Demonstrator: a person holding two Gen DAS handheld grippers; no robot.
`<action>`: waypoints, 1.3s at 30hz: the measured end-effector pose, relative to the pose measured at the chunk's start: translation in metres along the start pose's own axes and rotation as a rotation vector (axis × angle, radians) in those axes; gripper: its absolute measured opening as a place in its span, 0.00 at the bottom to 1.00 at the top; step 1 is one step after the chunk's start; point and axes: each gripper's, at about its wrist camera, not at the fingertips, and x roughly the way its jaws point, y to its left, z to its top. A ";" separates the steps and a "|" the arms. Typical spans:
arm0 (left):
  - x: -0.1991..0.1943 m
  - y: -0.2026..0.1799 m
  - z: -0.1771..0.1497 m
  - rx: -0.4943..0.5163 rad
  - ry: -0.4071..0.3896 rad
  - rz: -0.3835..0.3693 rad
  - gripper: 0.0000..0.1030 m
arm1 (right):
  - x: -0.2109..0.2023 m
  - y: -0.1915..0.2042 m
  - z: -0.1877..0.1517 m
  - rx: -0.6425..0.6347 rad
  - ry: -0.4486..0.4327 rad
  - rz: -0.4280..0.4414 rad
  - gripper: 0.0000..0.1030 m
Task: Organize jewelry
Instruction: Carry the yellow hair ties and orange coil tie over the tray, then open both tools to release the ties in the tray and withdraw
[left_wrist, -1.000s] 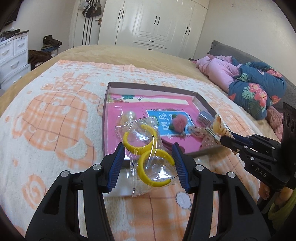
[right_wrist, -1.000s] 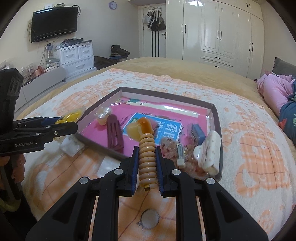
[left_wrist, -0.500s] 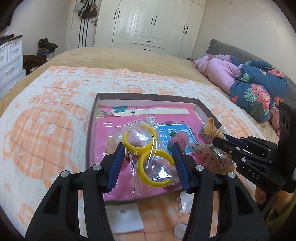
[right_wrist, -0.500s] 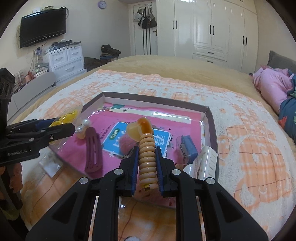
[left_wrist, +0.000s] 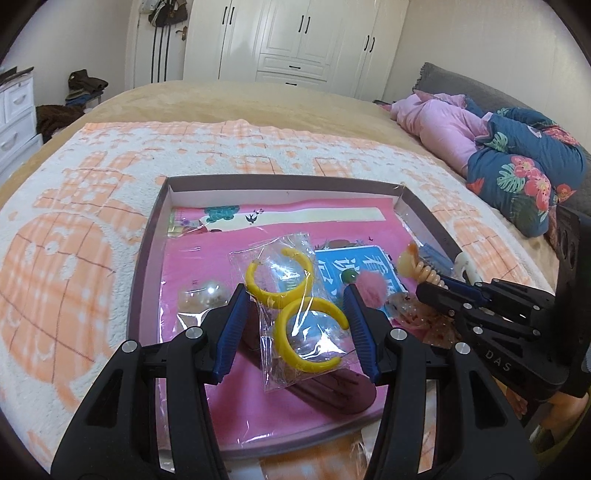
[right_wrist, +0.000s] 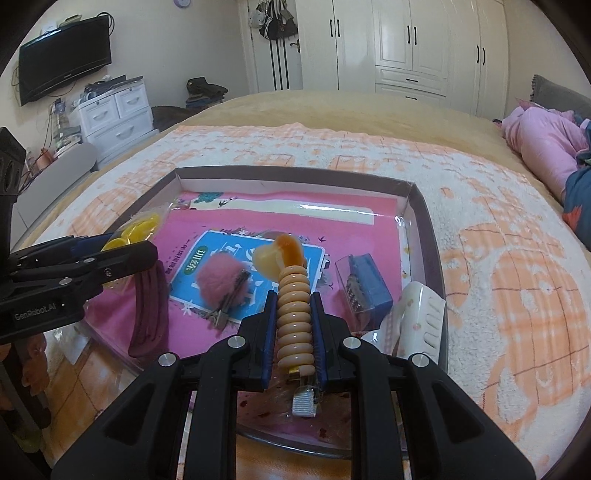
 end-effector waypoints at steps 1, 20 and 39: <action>0.002 0.000 0.000 0.000 0.004 0.000 0.43 | 0.000 0.000 0.000 0.001 -0.001 0.003 0.17; 0.009 -0.002 -0.001 0.001 0.020 0.006 0.43 | -0.026 0.006 -0.006 -0.015 -0.053 0.014 0.28; -0.032 -0.010 -0.005 0.019 -0.041 0.033 0.60 | -0.070 0.002 -0.018 0.042 -0.118 0.015 0.57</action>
